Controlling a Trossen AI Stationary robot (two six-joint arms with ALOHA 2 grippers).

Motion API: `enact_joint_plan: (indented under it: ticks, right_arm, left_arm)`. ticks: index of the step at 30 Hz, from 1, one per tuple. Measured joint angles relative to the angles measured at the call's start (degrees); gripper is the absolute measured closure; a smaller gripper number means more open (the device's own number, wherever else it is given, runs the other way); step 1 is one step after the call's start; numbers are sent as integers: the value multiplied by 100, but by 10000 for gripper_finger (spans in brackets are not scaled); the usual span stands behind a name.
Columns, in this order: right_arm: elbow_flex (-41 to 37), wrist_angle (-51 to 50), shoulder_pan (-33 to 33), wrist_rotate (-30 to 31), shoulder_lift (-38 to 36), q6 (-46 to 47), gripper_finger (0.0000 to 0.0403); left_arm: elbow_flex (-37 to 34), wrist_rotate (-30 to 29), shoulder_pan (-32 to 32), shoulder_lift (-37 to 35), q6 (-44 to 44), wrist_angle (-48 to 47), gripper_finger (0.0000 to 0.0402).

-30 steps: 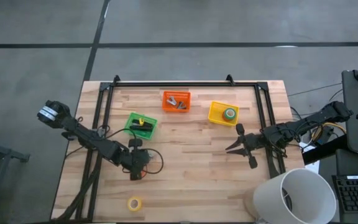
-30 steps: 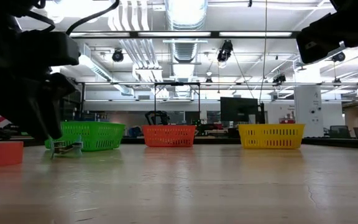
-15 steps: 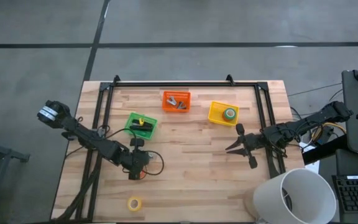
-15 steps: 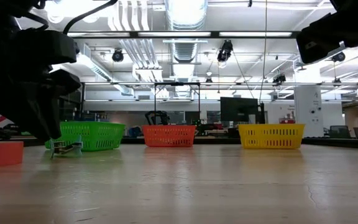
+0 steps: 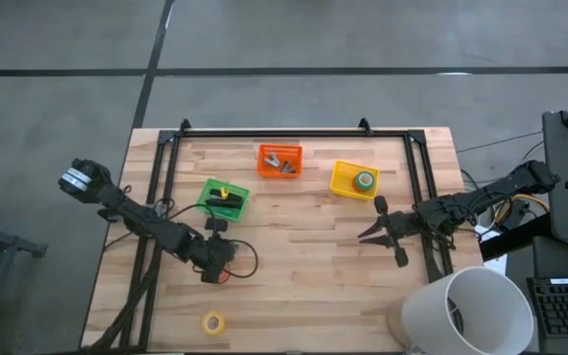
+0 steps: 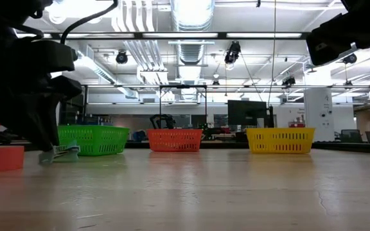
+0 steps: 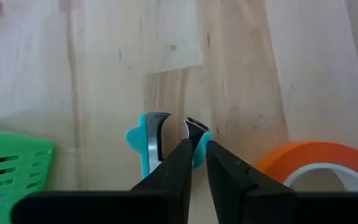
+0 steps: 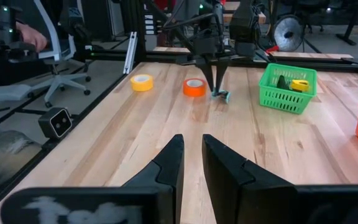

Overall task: Pick and place Stapler, Stapler remover, tape
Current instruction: Put the light blue staple remover into the orange basket

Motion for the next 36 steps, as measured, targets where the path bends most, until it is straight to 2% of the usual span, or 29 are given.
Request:
enact_joint_plan:
  ticks: [10, 17, 21, 28, 30, 33, 36]
  right_arm:
    - [0, 0, -1, 4, 0, -20, 351]
    - [0, 0, -1, 4, 0, -17, 351]
    - [0, 0, -1, 4, 0, -15, 351]
    - [0, 0, -1, 30, -2, -17, 351]
    - [0, 0, -1, 51, -2, -17, 351]
    - [0, 2, -1, 63, -2, -25, 351]
    - [0, 0, -1, 63, -2, -61, 351]
  left_arm:
    - [71, -179, 7, 9, -19, 120, 395]
    - [206, -584, 6, 11, 20, 978, 397]
    - [284, -1399, 21, 11, 169, 1402, 396]
    - [307, -3640, 406, 11, 482, 2158, 397]
    - [306, -4083, 657, 11, 598, 2523, 394]
    - [306, -4126, 1162, 11, 885, 3182, 395]
    - [304, -3629, 1770, 11, 1154, 3771, 398]
